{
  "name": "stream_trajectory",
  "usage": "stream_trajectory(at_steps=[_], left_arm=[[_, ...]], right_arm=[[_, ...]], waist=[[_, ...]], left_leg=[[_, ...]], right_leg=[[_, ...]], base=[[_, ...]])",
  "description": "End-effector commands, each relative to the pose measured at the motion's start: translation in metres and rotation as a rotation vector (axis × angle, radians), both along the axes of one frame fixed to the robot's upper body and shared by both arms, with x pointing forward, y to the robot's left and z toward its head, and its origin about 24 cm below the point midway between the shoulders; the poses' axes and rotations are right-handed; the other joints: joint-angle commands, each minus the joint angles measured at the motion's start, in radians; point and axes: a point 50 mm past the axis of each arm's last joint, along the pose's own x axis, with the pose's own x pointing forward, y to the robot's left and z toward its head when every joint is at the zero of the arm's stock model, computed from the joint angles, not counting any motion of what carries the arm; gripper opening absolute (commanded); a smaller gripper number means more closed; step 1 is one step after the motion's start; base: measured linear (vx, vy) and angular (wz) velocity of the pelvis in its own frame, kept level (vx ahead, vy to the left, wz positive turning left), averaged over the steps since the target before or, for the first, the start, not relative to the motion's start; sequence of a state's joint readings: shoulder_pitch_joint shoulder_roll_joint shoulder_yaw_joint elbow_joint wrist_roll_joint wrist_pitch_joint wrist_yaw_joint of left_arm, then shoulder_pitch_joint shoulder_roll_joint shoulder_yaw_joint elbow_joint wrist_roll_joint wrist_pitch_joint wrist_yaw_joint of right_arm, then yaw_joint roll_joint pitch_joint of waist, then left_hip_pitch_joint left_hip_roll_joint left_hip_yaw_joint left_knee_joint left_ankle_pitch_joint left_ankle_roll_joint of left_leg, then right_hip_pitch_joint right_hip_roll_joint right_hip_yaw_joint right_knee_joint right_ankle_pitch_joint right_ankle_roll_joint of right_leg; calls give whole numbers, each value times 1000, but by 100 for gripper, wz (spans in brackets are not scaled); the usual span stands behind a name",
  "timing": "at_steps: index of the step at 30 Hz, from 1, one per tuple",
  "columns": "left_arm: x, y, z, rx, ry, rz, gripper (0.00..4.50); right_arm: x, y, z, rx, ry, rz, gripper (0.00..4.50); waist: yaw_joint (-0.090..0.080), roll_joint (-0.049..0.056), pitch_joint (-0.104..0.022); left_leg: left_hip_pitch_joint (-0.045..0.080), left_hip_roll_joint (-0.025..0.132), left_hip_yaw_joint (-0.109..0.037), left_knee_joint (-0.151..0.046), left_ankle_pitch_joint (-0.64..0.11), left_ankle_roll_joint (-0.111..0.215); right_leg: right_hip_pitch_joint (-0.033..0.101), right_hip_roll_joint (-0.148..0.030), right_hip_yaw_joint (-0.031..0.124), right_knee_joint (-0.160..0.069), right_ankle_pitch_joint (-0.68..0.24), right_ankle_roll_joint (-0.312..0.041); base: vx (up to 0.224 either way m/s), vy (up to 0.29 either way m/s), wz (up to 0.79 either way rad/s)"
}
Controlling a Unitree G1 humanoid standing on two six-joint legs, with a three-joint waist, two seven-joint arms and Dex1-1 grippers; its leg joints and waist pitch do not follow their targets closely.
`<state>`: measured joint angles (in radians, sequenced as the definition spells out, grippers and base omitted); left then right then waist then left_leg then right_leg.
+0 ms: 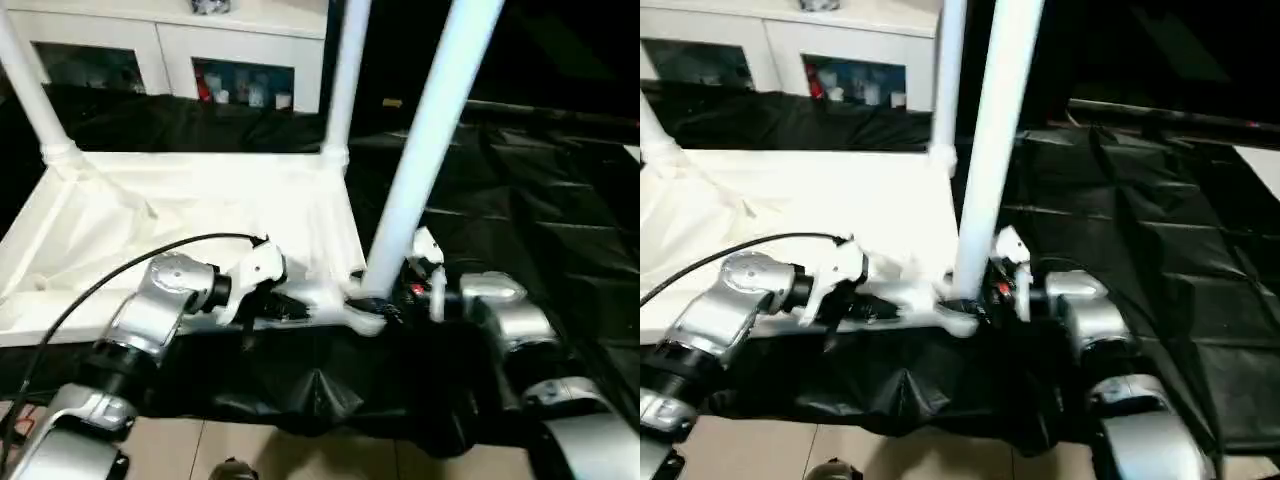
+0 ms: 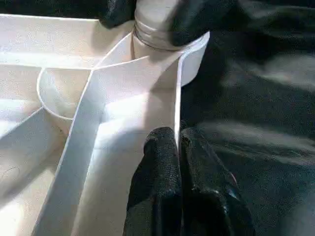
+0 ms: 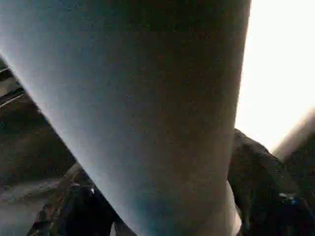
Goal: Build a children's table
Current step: Rotate leg to tighten
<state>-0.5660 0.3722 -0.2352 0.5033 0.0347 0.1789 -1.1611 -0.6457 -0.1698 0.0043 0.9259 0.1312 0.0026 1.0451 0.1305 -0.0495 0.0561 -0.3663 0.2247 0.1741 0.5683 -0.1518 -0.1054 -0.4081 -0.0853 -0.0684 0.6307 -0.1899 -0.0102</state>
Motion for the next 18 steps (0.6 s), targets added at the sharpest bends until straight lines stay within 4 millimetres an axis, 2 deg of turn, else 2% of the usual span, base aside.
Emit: stream_trajectory(at_steps=[1,2,3,6,10,11,13,15,18], left_arm=[[12,-36,24,-95,-113,-4,0],[13,-39,24,-96,-117,6,0],[16,-46,25,-98,-129,34,0],[20,-57,25,-104,-150,82,0],[21,-66,26,-122,-163,104,0],[20,-68,26,-127,-163,101,0],[18,-70,26,-139,-161,81,0],[14,-68,26,-146,-158,36,0],[8,-62,26,-152,-142,-12,0]], right_arm=[[4,26,-11,-36,47,-122,264],[6,27,-12,-37,50,-165,264],[9,32,-13,-28,65,-258,263],[14,45,-12,-4,83,-369,263],[13,58,-9,17,59,-361,263],[13,61,-8,35,62,-353,298],[13,65,-5,77,71,-341,332],[14,63,-2,93,62,-312,341],[15,56,1,57,22,-256,367]], waist=[[-10,12,-64],[-13,13,-67],[-22,14,-67],[-27,14,-70],[-28,11,-74],[-29,11,-73],[-28,12,-71],[-29,12,-70],[-29,10,-70]], left_leg=[[14,6,2,-67,-291,-25],[15,7,1,-67,-288,-33],[14,5,1,-66,-287,-30],[11,5,3,-63,-257,-21],[6,3,6,-58,-212,7],[6,3,7,-59,-208,15],[6,3,8,-59,-221,21],[8,4,7,-61,-241,20],[7,5,6,-61,-236,21]], right_leg=[[44,-54,41,-89,-305,-181],[45,-55,41,-88,-304,-180],[45,-53,41,-89,-290,-179],[46,-51,42,-84,-228,-186],[53,-47,41,-74,-119,-208],[54,-46,40,-74,-109,-212],[54,-47,41,-77,-126,-212],[53,-49,41,-81,-163,-208],[53,-49,41,-80,-164,-208]], base=[[0,0,0],[0,0,0],[0,0,0],[0,0,0],[0,0,0],[0,0,0],[0,0,0],[0,0,0],[0,0,0]])
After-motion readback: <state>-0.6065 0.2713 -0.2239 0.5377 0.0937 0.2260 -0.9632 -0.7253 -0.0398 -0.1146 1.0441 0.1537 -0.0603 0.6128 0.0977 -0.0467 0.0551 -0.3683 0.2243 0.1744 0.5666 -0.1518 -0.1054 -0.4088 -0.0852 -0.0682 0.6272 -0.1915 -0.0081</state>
